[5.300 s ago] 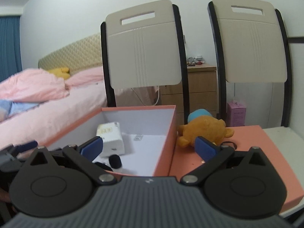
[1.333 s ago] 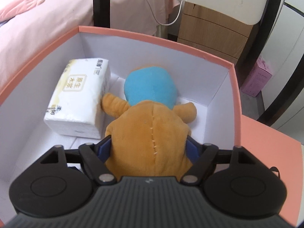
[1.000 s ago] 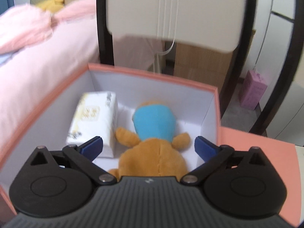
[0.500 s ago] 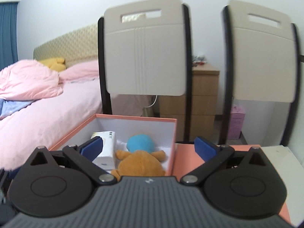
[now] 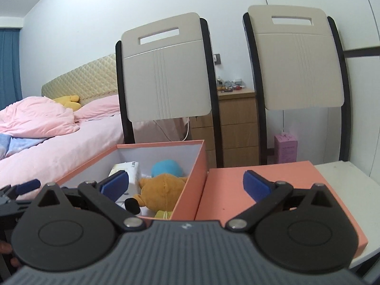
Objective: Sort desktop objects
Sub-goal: 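Withdraw the right gripper from the box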
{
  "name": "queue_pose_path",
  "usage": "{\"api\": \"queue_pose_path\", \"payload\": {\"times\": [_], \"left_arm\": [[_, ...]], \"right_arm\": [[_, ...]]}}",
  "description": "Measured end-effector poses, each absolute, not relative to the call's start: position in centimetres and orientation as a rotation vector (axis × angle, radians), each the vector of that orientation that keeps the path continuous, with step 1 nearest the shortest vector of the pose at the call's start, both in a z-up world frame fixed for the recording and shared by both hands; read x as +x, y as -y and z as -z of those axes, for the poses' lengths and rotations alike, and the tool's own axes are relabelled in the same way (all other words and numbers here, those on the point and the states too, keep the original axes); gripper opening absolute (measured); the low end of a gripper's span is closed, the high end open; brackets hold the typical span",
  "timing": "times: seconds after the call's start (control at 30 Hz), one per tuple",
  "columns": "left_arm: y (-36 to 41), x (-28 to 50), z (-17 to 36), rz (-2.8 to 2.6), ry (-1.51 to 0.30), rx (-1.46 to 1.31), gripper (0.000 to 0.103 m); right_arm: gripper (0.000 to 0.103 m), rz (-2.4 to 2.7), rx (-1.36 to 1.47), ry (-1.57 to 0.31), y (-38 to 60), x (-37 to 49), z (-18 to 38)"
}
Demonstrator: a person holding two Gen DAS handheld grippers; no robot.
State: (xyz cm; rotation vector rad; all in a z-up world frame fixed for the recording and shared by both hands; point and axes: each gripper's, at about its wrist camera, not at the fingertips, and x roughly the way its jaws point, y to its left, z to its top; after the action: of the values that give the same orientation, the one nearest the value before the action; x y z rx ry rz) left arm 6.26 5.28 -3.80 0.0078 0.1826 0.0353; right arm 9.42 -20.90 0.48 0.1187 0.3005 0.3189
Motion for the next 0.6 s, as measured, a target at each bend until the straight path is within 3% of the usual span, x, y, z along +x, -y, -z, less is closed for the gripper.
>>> {"api": "queue_pose_path", "payload": {"times": [0.6], "left_arm": [[-6.2, 6.5, 3.5, -0.019, -0.199, -0.017, 0.103]], "right_arm": [[0.103, -0.287, 0.197, -0.267, 22.0, 7.5, -0.9]]}}
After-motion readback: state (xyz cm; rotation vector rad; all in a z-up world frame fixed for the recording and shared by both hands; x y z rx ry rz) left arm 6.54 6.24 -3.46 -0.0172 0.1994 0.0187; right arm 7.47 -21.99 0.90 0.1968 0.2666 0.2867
